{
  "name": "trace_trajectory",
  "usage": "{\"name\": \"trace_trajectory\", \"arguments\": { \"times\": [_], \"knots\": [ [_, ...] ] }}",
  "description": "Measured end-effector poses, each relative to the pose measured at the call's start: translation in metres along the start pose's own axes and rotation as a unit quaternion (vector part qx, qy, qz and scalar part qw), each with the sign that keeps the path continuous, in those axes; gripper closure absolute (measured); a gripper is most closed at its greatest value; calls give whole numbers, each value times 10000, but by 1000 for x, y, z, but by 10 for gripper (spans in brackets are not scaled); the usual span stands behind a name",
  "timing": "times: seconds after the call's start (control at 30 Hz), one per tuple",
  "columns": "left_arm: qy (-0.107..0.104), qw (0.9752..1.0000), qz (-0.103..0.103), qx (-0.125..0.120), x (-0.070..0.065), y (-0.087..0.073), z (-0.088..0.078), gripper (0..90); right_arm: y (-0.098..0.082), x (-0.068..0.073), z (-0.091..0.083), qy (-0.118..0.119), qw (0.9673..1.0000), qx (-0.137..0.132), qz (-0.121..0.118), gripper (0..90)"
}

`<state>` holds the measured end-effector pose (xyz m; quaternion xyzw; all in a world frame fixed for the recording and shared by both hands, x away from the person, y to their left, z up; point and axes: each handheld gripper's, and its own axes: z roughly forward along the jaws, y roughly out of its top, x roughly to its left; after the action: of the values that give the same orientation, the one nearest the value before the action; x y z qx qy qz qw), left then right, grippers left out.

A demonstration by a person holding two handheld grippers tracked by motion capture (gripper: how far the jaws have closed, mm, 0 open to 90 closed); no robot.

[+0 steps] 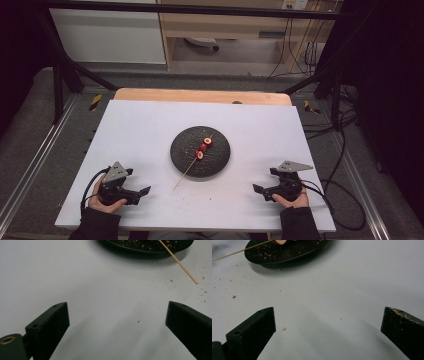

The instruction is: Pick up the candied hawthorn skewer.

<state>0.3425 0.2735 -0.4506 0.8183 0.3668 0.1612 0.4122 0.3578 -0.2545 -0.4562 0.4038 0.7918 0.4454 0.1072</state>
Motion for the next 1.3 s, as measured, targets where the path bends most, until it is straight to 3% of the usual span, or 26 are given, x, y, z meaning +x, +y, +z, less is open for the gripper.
{"name": "trace_trajectory", "arguments": {
  "times": [0.87, 1.3],
  "knots": [
    [-55, 10000, 40, 40, -19, 19, 9, 58, 1, 0, -1, -10, 10000, -53, -19, 10],
    [-11, 9999, 61, 103, -34, 44, 15, 75, 1, 0, -1, -14, 10000, -36, -18, 10]
  ]
}}
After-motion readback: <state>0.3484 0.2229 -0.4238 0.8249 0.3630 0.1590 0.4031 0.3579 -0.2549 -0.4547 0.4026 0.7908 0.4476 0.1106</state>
